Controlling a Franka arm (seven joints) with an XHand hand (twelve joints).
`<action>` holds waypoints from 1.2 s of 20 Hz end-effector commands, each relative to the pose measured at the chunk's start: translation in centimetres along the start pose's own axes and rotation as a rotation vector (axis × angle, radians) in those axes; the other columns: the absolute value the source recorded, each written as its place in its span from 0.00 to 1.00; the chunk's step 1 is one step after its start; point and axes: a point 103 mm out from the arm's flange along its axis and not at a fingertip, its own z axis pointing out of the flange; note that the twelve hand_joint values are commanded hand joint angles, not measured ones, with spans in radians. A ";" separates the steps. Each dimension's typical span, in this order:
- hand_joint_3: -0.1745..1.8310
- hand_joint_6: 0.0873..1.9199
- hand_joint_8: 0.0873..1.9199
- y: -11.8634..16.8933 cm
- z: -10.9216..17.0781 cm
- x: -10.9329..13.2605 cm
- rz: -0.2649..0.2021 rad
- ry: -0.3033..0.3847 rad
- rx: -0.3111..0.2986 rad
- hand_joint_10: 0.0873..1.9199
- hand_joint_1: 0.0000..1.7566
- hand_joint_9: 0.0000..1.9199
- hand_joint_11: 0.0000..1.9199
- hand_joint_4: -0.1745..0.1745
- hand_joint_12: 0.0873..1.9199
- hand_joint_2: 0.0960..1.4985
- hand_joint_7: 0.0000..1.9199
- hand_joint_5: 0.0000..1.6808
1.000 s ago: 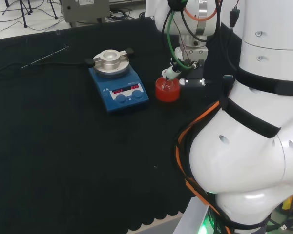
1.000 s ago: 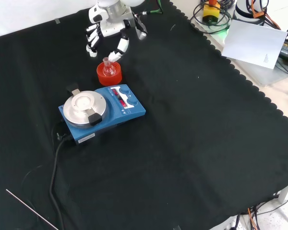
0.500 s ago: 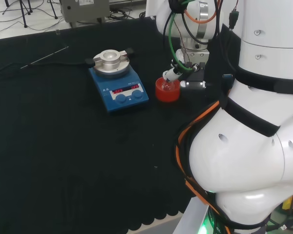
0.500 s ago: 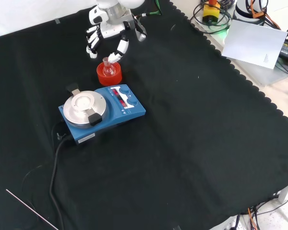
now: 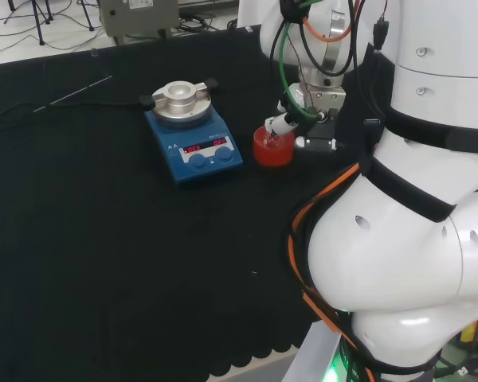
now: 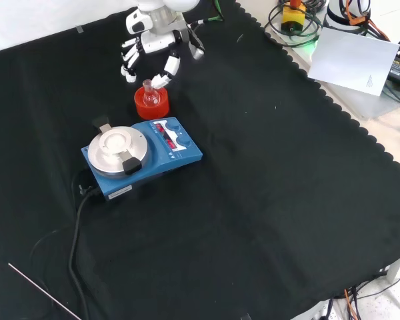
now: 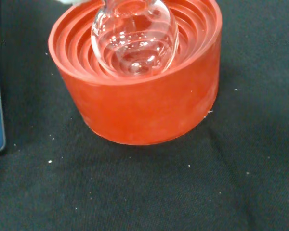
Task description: Pick up the round-bottom flask.
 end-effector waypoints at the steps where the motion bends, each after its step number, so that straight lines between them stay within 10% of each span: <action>1: 0.38 0.24 0.32 -0.1 0.6 -0.3 -0.012 0.021 -0.011 0.32 0.45 0.27 0.04 0.31 0.69 0.44 0.21 0.37; 24: 0.38 0.30 0.32 -0.1 2.0 -0.1 -0.017 0.079 -0.041 0.31 0.44 0.29 0.06 0.32 0.68 0.45 0.22 0.40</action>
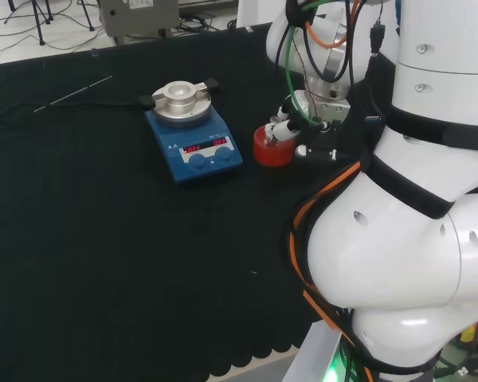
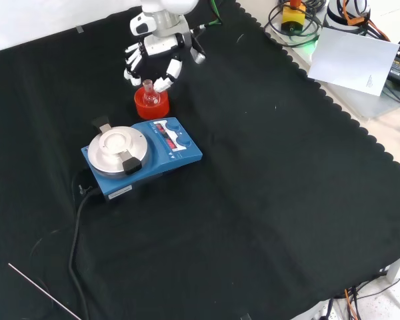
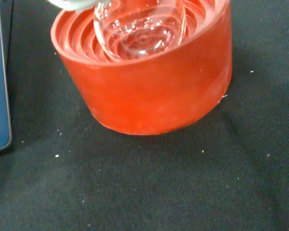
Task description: Pick up the round-bottom flask.
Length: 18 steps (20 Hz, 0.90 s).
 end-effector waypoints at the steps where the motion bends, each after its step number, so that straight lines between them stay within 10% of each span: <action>1: 0.38 0.30 0.32 0.0 0.2 0.2 -0.001 0.003 -0.012 0.31 0.44 0.29 0.06 0.32 0.68 0.45 0.22 0.40; 18: 0.37 0.33 0.32 0.3 0.3 0.2 -0.002 0.011 -0.026 0.30 0.47 0.33 0.11 0.34 0.68 0.49 0.27 0.48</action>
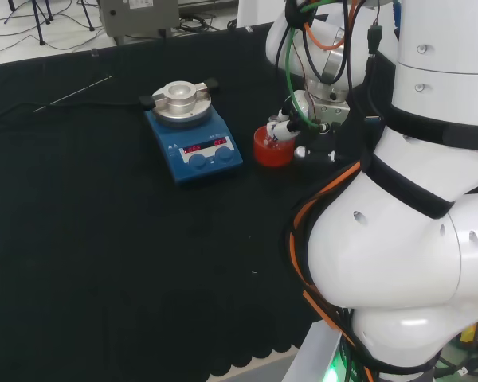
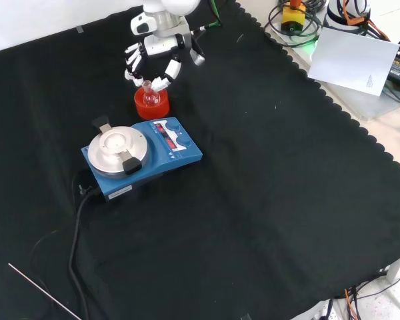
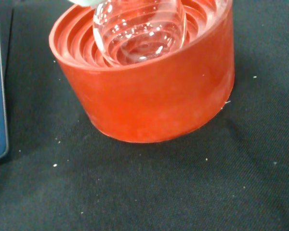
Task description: Pick up the round-bottom flask.
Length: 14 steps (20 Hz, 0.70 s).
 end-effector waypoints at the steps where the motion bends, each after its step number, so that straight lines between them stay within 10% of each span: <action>1: 0.37 0.33 0.32 0.0 0.1 0.2 -0.006 0.003 0.002 0.30 0.47 0.33 0.11 0.34 0.68 0.49 0.27 0.48; 14: 0.37 0.34 0.31 0.2 0.0 1.1 -0.007 -0.021 -0.024 0.30 0.48 0.34 0.11 0.35 0.67 0.48 0.27 0.49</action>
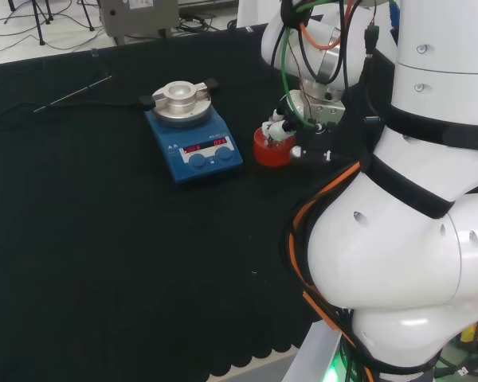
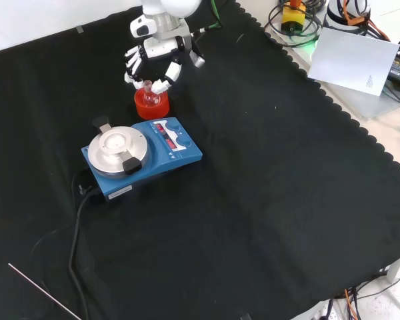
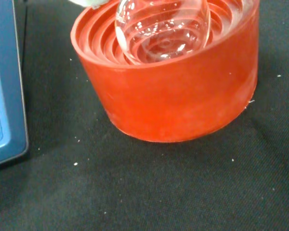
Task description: Pick up the round-bottom flask.
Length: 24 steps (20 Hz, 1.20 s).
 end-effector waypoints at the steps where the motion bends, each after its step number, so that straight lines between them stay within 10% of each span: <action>1: 0.37 0.33 0.31 0.1 -0.2 0.2 0.022 -0.042 -0.030 0.29 0.48 0.34 0.12 0.38 0.67 0.49 0.27 0.52; 3: 0.25 0.46 0.31 0.0 -0.3 0.3 0.043 -0.081 -0.050 0.29 0.54 0.37 0.14 0.79 0.67 0.61 0.29 0.55; 5: 0.17 0.52 0.31 -0.1 -0.3 0.4 0.053 -0.092 -0.058 0.28 0.56 0.39 0.18 0.95 0.66 0.68 0.31 0.56; 24: 0.12 0.52 0.29 0.2 -4.9 2.1 0.052 -0.073 -0.001 0.23 0.58 0.44 0.28 1.00 0.60 0.71 0.36 0.58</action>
